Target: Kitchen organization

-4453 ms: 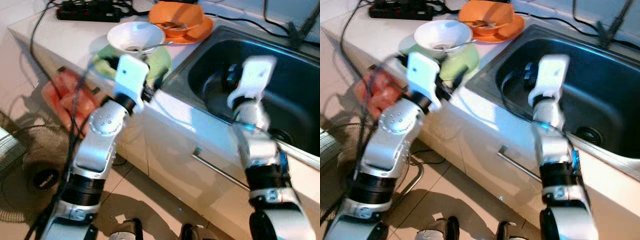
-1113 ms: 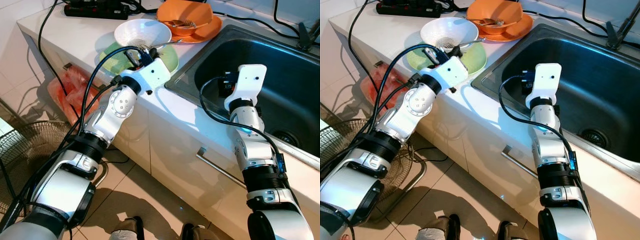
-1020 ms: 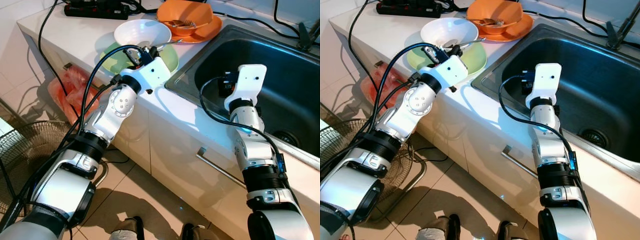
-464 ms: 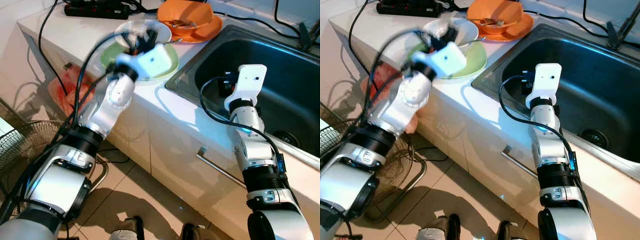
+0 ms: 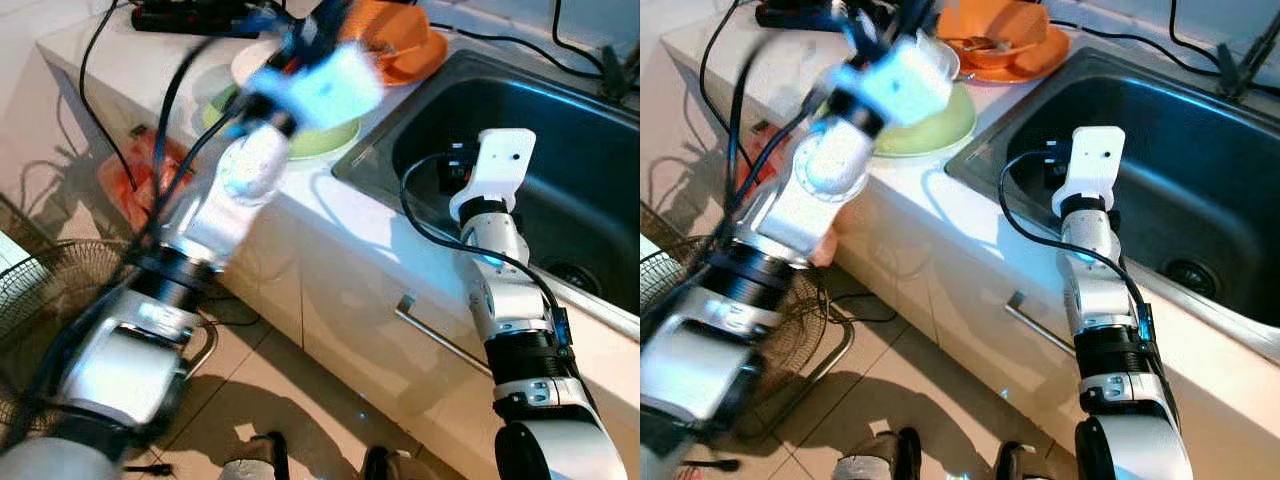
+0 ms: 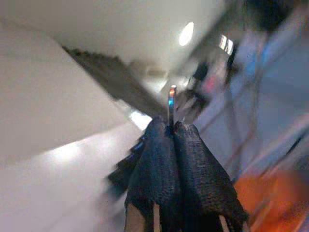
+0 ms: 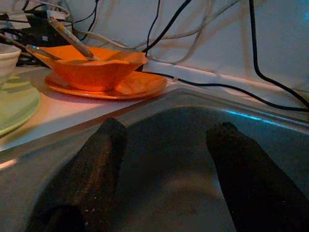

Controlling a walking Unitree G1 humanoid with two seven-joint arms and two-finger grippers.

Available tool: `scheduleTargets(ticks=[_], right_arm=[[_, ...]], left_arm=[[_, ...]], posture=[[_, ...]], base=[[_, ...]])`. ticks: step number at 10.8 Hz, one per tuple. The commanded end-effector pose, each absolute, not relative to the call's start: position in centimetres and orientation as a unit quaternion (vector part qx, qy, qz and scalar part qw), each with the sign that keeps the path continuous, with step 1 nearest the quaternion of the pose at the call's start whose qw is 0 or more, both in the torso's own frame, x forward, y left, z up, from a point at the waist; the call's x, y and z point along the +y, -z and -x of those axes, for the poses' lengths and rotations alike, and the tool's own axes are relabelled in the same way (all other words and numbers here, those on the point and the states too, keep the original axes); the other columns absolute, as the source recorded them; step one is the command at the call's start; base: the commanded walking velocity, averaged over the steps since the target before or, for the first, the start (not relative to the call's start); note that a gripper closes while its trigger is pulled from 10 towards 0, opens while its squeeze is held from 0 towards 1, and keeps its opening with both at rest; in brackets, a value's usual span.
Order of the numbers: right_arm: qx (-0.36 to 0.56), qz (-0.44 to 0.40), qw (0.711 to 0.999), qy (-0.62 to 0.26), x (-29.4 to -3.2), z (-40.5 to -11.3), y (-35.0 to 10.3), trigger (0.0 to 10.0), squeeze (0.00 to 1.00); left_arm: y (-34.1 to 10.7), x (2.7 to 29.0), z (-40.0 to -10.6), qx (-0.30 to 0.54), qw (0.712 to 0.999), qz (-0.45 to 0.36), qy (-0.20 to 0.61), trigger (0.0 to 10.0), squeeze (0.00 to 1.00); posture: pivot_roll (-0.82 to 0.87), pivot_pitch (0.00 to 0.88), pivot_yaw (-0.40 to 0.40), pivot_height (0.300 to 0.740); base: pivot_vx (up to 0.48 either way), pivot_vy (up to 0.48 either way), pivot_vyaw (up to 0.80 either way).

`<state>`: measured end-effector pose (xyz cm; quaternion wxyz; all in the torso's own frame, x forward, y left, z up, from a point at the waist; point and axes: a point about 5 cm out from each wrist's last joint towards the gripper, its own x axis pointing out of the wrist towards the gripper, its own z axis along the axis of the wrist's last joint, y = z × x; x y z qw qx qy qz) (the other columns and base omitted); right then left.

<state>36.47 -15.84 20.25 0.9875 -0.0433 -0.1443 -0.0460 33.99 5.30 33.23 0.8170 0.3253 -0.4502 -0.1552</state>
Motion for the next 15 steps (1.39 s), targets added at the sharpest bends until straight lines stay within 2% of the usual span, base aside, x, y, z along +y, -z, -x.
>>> scheduleTargets(ticks=[1,4,6,9,11,15], right_arm=[[-0.144,0.048,0.987,0.051,-16.1,-36.4,-19.9,10.0,0.0],[-0.172,0.065,0.981,0.063,-16.7,-36.2,-20.9,10.0,0.0],[-0.206,0.098,0.97,0.078,-17.6,-36.1,-22.6,10.0,0.0],[-0.257,0.227,0.938,0.052,-17.8,-35.7,-24.0,10.0,0.0],[-0.269,0.276,0.922,0.027,-17.6,-35.5,-23.9,10.0,0.0],[-0.29,0.302,0.908,-0.002,-17.6,-34.7,-22.8,10.0,0.0]], left_arm=[[-33.7,4.6,-33.1,-0.447,0.826,-0.274,0.209,10.0,0.0],[-32.9,3.2,-32.0,-0.4,0.839,-0.192,0.315,10.0,0.0],[-32.4,2.9,-31.7,-0.375,0.843,-0.157,0.351,10.0,0.0],[-32.1,3.4,-31.7,-0.345,0.856,-0.095,0.373,10.0,0.0],[-32.1,3.7,-31.8,-0.338,0.859,-0.072,0.378,10.0,0.0],[-31.3,4.9,-31.8,-0.309,0.871,-0.002,0.382,10.0,0.0]], posture=[[0.08,0.153,0.013,0.74],[0.07,0.153,0.017,0.74],[0.06,0.154,0.015,0.74],[0.06,0.153,0.013,0.74],[0.06,0.152,0.013,0.74],[0.05,0.146,0.02,0.74]], base=[[0.0,0.0,0.0],[0.0,0.0,0.0],[0.0,0.0,0.0],[0.0,0.0,0.0],[0.0,0.0,0.0],[0.0,0.0,0.0]])
